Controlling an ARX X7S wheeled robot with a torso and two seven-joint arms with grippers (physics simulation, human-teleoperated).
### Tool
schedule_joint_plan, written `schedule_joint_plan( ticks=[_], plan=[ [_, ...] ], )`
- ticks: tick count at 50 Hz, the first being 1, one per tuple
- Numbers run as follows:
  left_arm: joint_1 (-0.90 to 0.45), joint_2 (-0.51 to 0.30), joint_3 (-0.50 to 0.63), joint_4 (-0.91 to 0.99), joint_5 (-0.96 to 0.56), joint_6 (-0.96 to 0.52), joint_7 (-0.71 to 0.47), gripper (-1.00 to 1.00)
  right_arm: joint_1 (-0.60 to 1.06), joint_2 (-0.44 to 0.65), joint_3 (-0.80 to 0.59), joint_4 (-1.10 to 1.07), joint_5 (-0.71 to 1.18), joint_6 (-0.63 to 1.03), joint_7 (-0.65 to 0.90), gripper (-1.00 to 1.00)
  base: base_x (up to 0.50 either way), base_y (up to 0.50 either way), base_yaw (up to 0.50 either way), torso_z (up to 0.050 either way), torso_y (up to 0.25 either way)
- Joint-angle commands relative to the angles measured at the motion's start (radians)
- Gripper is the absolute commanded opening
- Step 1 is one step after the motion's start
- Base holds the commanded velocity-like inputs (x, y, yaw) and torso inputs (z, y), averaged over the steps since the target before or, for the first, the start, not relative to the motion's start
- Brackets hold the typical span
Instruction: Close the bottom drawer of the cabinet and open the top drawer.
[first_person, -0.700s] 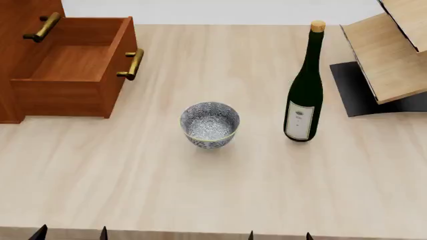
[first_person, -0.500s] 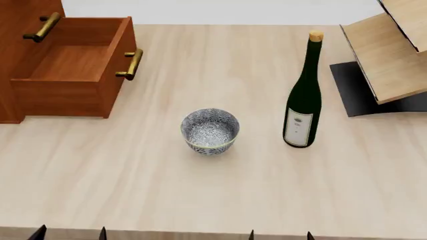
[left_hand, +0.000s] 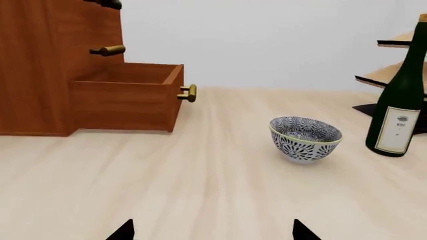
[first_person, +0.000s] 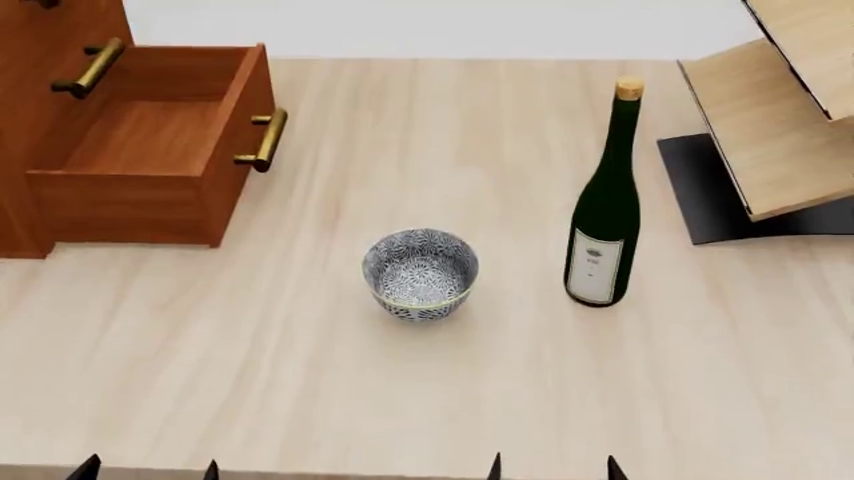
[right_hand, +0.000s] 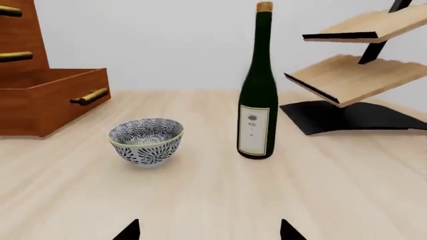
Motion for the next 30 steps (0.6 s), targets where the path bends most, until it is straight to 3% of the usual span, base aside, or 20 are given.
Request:
schedule_joint_plan(
  ticks=[1,30],
  plan=[
    [0.007,-0.018,0.016,0.02,-0.034,-0.007,-0.003,1.0,0.0,0.017,-0.02,-0.022,0.016,0.014,0.022,1.0,0.0,0.0,0.0,0.05,0.0],
    [-0.034,-0.058,0.05,0.049,-0.013,0.023,-0.054,1.0,0.019,0.051,-0.036,-0.073,0.08,0.073,0.058,1.0,0.0,0.0,0.0,0.05,0.0]
  ],
)
